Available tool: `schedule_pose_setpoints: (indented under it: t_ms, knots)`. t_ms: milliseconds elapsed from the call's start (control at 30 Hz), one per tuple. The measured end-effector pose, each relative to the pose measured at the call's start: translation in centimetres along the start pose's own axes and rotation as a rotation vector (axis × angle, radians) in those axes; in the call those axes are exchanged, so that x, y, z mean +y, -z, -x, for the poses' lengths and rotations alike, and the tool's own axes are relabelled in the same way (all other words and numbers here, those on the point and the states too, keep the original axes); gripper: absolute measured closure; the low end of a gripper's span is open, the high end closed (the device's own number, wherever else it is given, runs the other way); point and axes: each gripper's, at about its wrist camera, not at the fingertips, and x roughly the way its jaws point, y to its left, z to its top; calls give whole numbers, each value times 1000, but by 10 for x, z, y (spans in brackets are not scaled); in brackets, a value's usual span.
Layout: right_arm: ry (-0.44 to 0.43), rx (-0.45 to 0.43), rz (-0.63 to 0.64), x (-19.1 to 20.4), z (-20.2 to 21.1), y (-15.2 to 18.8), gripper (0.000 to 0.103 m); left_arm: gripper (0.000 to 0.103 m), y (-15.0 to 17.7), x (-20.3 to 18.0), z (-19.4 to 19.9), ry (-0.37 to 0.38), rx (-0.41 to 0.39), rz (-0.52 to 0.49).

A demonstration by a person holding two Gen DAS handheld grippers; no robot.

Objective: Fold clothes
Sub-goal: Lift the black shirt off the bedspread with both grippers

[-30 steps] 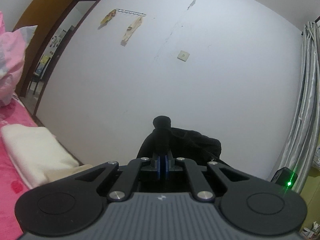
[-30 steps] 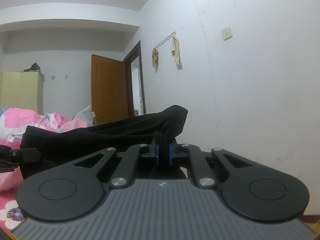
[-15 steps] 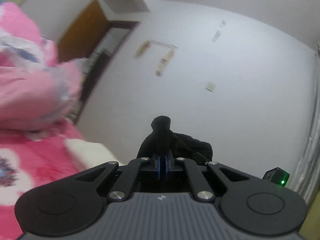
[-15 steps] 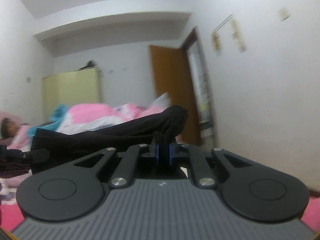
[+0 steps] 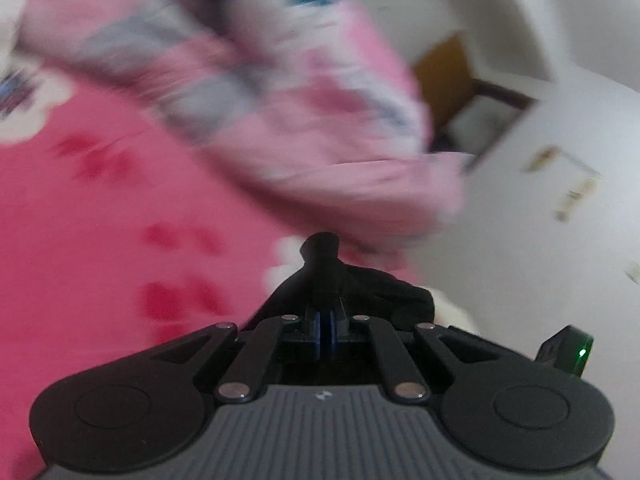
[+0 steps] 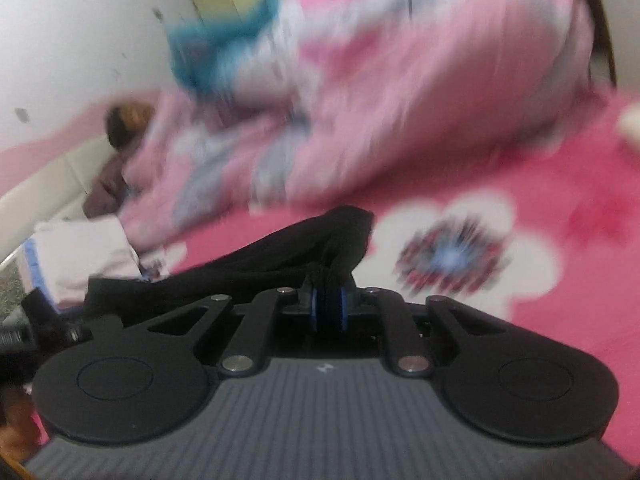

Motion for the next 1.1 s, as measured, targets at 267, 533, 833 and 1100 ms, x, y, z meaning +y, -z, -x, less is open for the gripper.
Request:
schedule_pose_setpoints:
  t_ms: [267,533,833,1100]
  knots:
    - [171,0,126,17,24,29,71,98,-7,64,-30,4,61,123]
    - [-36,43,447,87,117,129,62,98,-4,53,-34,30,65,143]
    - [108,165,656,134,92,197,92,98,-8,42,-37,6,61,129]
    - [173,-10,557,136,132,170,100,98,-20,16,-21,39,-14,100]
